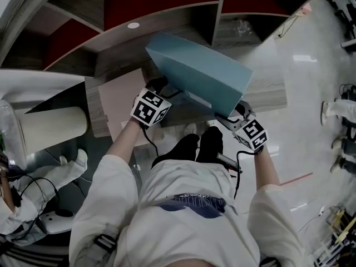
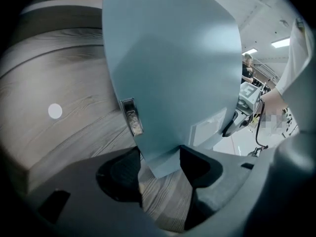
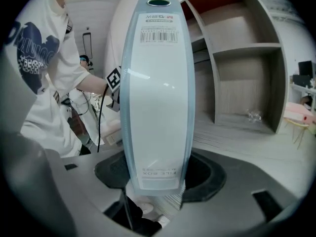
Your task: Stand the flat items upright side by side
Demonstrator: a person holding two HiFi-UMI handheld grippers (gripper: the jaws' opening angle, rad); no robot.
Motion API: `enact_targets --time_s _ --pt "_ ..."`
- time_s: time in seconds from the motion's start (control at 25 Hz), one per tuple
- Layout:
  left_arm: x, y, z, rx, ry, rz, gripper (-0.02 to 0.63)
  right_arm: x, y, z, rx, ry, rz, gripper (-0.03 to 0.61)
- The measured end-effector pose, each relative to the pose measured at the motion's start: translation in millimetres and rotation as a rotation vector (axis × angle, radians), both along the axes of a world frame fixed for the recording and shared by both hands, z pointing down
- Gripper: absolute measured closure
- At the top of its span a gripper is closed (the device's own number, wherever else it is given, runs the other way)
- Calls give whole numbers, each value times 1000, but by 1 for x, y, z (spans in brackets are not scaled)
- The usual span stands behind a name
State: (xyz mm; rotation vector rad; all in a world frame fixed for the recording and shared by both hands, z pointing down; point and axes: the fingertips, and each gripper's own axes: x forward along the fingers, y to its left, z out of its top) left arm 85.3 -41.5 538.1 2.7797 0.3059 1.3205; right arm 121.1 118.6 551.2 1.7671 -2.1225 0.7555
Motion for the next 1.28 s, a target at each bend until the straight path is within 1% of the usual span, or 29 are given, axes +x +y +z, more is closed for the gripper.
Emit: enact_targets --time_s 0.2,0.48,0.64,0.76,0.88,1.28 --pt "7 -13 -2 69 29 11 356 3 -13 6 -20 93 15 299" --pt "18 -24 4 104 39 35 357 9 -24 17 -61 165 43 299" --pt "21 -26 11 127 38 51 359 9 -25 29 -81 169 54 299" --pt "24 -23 21 142 43 82 362 9 -24 39 -96 169 61 299" --pt "26 -21 22 170 44 105 362 10 -23 46 -108 179 64 299" --pt "28 -20 25 216 55 115 368 15 -20 66 -142 236 52 299"
